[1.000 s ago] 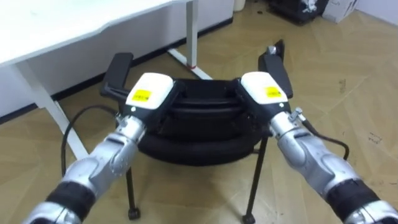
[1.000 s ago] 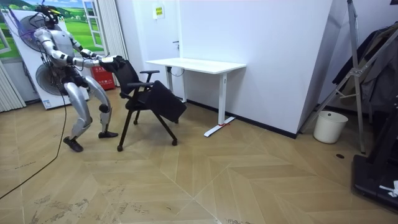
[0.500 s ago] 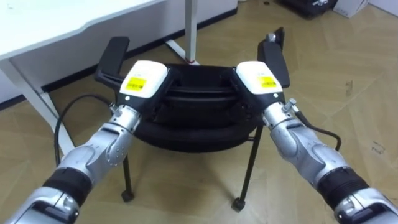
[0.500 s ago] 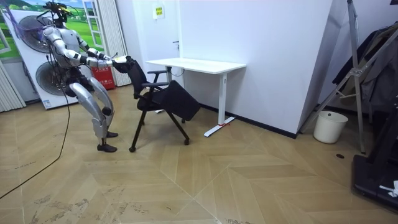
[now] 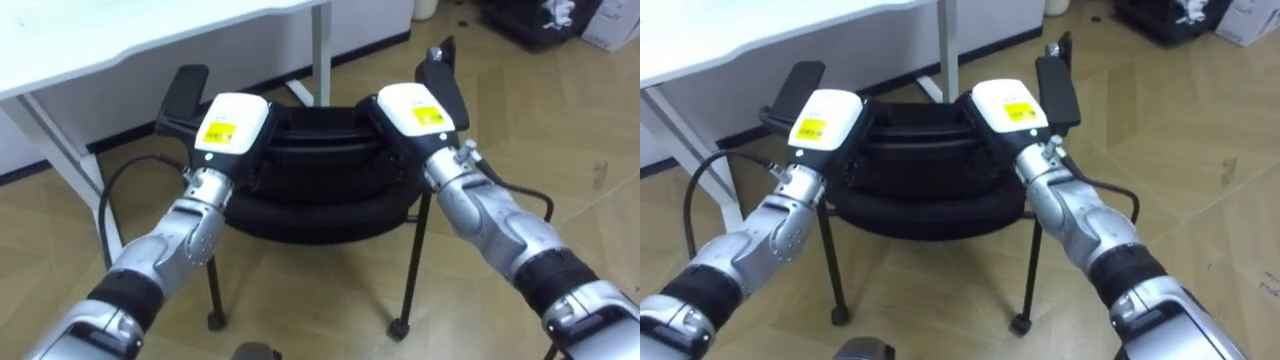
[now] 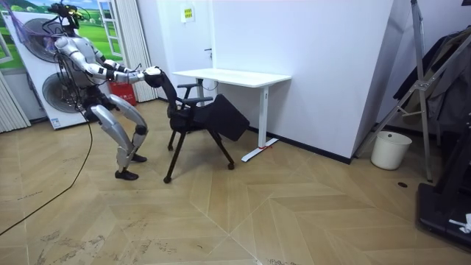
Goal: Push chair
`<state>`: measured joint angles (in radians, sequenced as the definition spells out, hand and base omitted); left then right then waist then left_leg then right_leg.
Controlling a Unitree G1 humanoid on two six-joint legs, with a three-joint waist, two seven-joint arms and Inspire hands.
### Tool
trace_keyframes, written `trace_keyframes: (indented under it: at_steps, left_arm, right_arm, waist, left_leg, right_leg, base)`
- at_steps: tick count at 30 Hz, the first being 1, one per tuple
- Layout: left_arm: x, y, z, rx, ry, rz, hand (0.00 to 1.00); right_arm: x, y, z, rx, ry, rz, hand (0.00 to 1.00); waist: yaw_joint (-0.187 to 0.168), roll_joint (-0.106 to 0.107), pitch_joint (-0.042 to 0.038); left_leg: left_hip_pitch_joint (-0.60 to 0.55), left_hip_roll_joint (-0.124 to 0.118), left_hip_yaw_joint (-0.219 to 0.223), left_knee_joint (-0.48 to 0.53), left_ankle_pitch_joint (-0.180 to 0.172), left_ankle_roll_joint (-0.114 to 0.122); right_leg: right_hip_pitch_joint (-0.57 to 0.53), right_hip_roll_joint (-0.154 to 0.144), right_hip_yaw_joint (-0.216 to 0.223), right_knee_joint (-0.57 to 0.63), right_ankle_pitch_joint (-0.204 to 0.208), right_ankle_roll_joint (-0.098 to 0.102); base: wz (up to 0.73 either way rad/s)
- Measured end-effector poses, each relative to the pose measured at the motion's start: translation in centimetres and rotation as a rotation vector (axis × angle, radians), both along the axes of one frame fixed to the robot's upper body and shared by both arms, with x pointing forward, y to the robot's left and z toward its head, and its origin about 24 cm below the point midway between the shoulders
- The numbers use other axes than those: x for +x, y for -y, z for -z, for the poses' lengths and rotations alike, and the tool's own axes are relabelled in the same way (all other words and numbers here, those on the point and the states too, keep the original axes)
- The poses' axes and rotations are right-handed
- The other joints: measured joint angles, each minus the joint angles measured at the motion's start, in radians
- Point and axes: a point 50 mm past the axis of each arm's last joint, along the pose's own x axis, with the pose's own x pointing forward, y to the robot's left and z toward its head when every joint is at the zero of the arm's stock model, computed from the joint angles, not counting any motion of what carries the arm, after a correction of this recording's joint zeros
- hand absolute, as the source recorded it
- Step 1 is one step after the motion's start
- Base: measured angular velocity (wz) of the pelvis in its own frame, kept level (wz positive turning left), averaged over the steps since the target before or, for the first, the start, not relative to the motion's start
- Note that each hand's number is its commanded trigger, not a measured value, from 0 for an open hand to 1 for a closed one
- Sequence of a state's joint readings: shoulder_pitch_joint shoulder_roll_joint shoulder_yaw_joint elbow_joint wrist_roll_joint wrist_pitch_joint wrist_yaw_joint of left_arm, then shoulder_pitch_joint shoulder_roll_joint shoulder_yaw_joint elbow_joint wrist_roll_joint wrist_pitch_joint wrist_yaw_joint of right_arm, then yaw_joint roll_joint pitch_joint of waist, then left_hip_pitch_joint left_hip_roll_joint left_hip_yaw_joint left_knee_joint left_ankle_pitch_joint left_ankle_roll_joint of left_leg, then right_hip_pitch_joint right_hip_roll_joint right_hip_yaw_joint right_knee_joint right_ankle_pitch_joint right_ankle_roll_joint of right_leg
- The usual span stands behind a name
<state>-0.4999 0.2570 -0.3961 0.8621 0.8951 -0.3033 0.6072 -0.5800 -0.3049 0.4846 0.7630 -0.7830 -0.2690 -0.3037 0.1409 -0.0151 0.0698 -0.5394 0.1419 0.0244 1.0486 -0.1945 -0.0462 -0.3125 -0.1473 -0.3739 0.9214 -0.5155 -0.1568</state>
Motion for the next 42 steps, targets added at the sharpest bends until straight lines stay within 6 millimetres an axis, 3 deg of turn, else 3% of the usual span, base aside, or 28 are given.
trace_keyframes:
  at_steps: [4,7,10,13,15,17,19,20,21,22,24,26,27,29,30,31,33,34,35,36,37,38,39,40,42]
  left_arm:
    - [-0.4,0.3,0.3,-0.014,0.011,-0.017,1.00]
    - [-0.5,0.1,0.0,-0.013,0.032,-0.027,1.00]
    - [-0.6,0.2,-0.1,-0.015,0.038,-0.029,1.00]
    - [-1.0,0.0,-0.4,-0.025,0.058,-0.040,1.00]
    - [-1.2,-0.1,-0.4,-0.025,0.061,-0.050,1.00]
    - [-1.2,-0.1,-0.5,-0.025,0.064,-0.050,1.00]
    - [-1.7,-0.3,0.0,-0.010,0.045,-0.047,1.00]
    - [-1.9,-0.4,0.1,-0.002,0.044,-0.045,1.00]
    - [-2.0,-0.5,0.2,0.005,0.046,-0.044,1.00]
    - [-1.9,-0.5,0.0,0.008,0.052,-0.042,1.00]
    - [-1.4,-0.6,-0.4,0.019,0.065,-0.039,1.00]
    - [-0.9,-0.9,-0.9,0.031,0.075,-0.038,1.00]
    - [-0.5,-1.1,-1.3,0.037,0.095,-0.038,1.00]
    - [0.1,-1.4,-1.9,0.042,0.114,-0.038,1.00]
    - [0.3,-1.7,-2.1,0.044,0.123,-0.039,1.00]
    - [0.4,-2.2,-2.2,0.045,0.134,-0.054,1.00]
    - [0.4,-3.5,-2.0,0.032,0.136,-0.079,1.00]
    - [0.3,-4.0,-1.9,0.035,0.134,-0.093,1.00]
    - [0.3,-4.1,-1.9,0.037,0.132,-0.097,1.00]
    - [0.3,-4.5,-2.0,0.050,0.130,-0.097,1.00]
    - [0.2,-4.7,-2.0,0.057,0.131,-0.104,1.00]
    - [0.2,-4.9,-2.1,0.063,0.135,-0.105,1.00]
    - [0.2,-5.0,-2.3,0.068,0.146,-0.106,1.00]
    - [0.2,-5.0,-2.4,0.067,0.154,-0.113,1.00]
    - [0.3,-4.8,-2.4,0.054,0.155,-0.129,1.00]
  right_arm:
    - [0.1,0.1,-0.1,-0.014,0.004,-0.006,1.00]
    - [0.3,-0.1,-0.5,-0.019,0.015,-0.016,1.00]
    - [0.3,0.1,-0.6,-0.030,0.021,-0.014,1.00]
    - [0.3,-0.3,-1.0,-0.029,0.042,-0.037,1.00]
    - [0.2,-0.4,-1.0,-0.030,0.043,-0.043,1.00]
    - [0.2,-0.5,-0.9,-0.030,0.038,-0.046,1.00]
    - [-0.2,-0.5,-0.3,-0.025,0.019,-0.041,1.00]
    - [-0.3,-0.5,-0.1,-0.020,0.014,-0.039,1.00]
    - [-0.6,-0.4,0.2,-0.014,0.011,-0.035,1.00]
    - [-0.5,-0.5,0.1,-0.012,0.019,-0.034,1.00]
    - [-0.2,-0.5,0.0,-0.008,0.022,-0.024,1.00]
    - [0.2,-0.9,-0.2,0.001,0.027,-0.021,1.00]
    - [0.4,-1.2,-0.5,0.008,0.035,-0.020,1.00]
    - [0.8,-1.5,-1.0,0.017,0.049,-0.017,1.00]
    - [0.9,-1.7,-0.9,0.021,0.048,-0.015,1.00]
    - [1.0,-2.3,-1.2,0.021,0.064,-0.040,1.00]
    - [0.9,-3.6,-1.4,0.017,0.074,-0.081,1.00]
    - [0.8,-4.3,-1.2,0.025,0.066,-0.086,1.00]
    - [0.8,-4.6,-1.1,0.029,0.061,-0.084,1.00]
    - [0.9,-5.0,-1.0,0.041,0.051,-0.077,1.00]
    - [1.0,-5.4,-0.9,0.050,0.039,-0.076,1.00]
    - [1.0,-5.5,-0.9,0.056,0.036,-0.075,1.00]
    - [1.1,-5.5,-1.1,0.057,0.040,-0.074,1.00]
    - [1.5,-5.6,-1.6,0.052,0.039,-0.078,1.00]
    - [1.9,-5.6,-2.0,0.039,0.032,-0.083,1.00]
  waist:
    - [0.001,0.007,-0.0032]
    - [0.009,0.005,-0.0069]
    - [0.018,0.003,-0.0072]
    - [0.074,0.003,-0.0088]
    - [0.088,0.001,-0.0104]
    - [0.096,-0.001,-0.0119]
    - [0.122,-0.026,-0.0214]
    - [0.133,-0.036,-0.0227]
    - [0.149,-0.054,-0.0336]
    - [0.158,-0.055,-0.0322]
    - [0.170,-0.055,-0.0295]
    - [0.199,-0.047,-0.0228]
    - [0.218,-0.052,-0.0138]
    - [0.228,-0.047,-0.0075]
    - [0.230,-0.037,-0.0023]
    - [0.249,-0.037,-0.0017]
    - [0.250,-0.028,0.0043]
    - [0.251,-0.023,0.0097]
    - [0.250,-0.026,0.0094]
    - [0.251,-0.039,0.0135]
    - [0.253,-0.036,0.0150]
    - [0.263,-0.042,0.0081]
    - [0.276,-0.036,0.0046]
    - [0.280,-0.030,0.0065]
    - [0.275,-0.032,0.0140]
  left_leg:
    - [0.010,-0.021,0.037,-0.303,0.014,-0.019]
    - [0.013,-0.046,0.043,-0.364,0.050,-0.033]
    - [0.023,-0.053,0.040,-0.377,0.052,-0.035]
    - [0.024,-0.055,0.040,-0.375,0.053,-0.034]
    - [0.024,-0.071,0.040,-0.376,0.052,-0.027]
    - [0.028,-0.096,0.058,-0.377,0.053,-0.001]
    - [0.052,-0.116,0.106,-0.395,0.039,0.054]
    - [0.063,-0.122,0.113,-0.394,0.033,0.062]
    - [0.067,-0.141,0.112,-0.382,0.011,0.067]
    - [0.063,-0.158,0.095,-0.346,-0.017,0.071]
    - [0.063,-0.155,0.077,-0.290,-0.062,0.083]
    - [0.075,-0.157,0.043,-0.250,-0.109,0.076]
    - [0.081,-0.165,0.012,-0.236,-0.131,0.067]
    - [0.082,-0.176,-0.045,-0.228,-0.150,0.055]
    - [0.089,-0.173,-0.077,-0.238,-0.157,0.048]
    - [0.095,-0.166,-0.092,-0.250,-0.166,0.040]
    - [0.114,-0.147,-0.113,-0.255,-0.171,0.022]
    - [0.128,-0.138,-0.129,-0.258,-0.177,0.008]
    - [0.135,-0.133,-0.141,-0.254,-0.183,-0.001]
    - [0.143,-0.121,-0.153,-0.239,-0.201,-0.022]
    - [0.147,-0.098,-0.167,-0.194,-0.230,-0.049]
    - [0.141,-0.079,-0.156,-0.166,-0.238,-0.057]
    - [0.128,-0.039,-0.136,-0.130,-0.241,-0.057]
    - [0.124,-0.012,-0.102,-0.131,-0.240,-0.057]
    - [0.121,0.011,-0.074,-0.147,-0.237,-0.064]
  right_leg:
    - [0.026,-0.010,-0.030,-0.016,-0.007,-0.003]
    - [0.040,-0.036,-0.071,-0.037,-0.015,0.005]
    - [0.070,-0.049,-0.103,-0.060,-0.021,0.019]
    - [0.079,-0.058,-0.122,-0.078,-0.031,0.037]
    - [0.114,-0.089,-0.181,-0.091,-0.042,0.058]
    - [0.155,-0.117,-0.224,-0.094,-0.060,0.086]
    - [0.221,-0.145,-0.267,-0.121,-0.078,0.124]
    - [0.239,-0.153,-0.274,-0.124,-0.080,0.133]
    - [0.256,-0.171,-0.286,-0.103,-0.081,0.154]
    - [0.245,-0.193,-0.271,-0.017,-0.056,0.185]
    - [0.203,-0.212,-0.180,0.112,0.005,0.186]
    - [0.180,-0.199,-0.119,0.188,0.064,0.181]
    - [0.161,-0.188,-0.093,0.223,0.102,0.181]
    - [0.148,-0.158,-0.078,0.253,0.182,0.182]
    - [0.130,-0.136,-0.059,0.270,0.223,0.186]
    - [0.075,-0.128,-0.032,0.285,0.151,0.191]
    - [-0.027,-0.136,-0.001,0.278,0.061,0.186]
    - [-0.094,-0.149,0.018,0.208,0.047,0.192]
    - [-0.117,-0.159,0.017,0.152,0.047,0.192]
    - [-0.150,-0.178,0.030,0.016,0.066,0.194]
    - [-0.164,-0.172,0.027,-0.013,0.144,0.187]
    - [-0.160,-0.153,0.021,-0.012,0.169,0.149]
    - [-0.162,-0.126,0.007,-0.006,0.157,0.119]
    - [-0.163,-0.110,0.002,-0.007,0.152,0.108]
    - [-0.176,-0.100,0.004,-0.007,0.151,0.106]
  base:
    - [0.13]
    - [0.10]
    - [0.23]
    - [-0.16]
    - [0.13]
    - [0.37]
    - [0.37]
    - [0.34]
    - [0.42]
    - [0.49]
    - [0.58]
    - [0.39]
    - [0.41]
    - [0.59]
    - [0.40]
    - [0.27]
    - [0.26]
    - [0.40]
    - [0.37]
    - [0.31]
    - [0.21]
    - [0.03]
    - [-0.15]
    - [-0.15]
    - [-0.08]
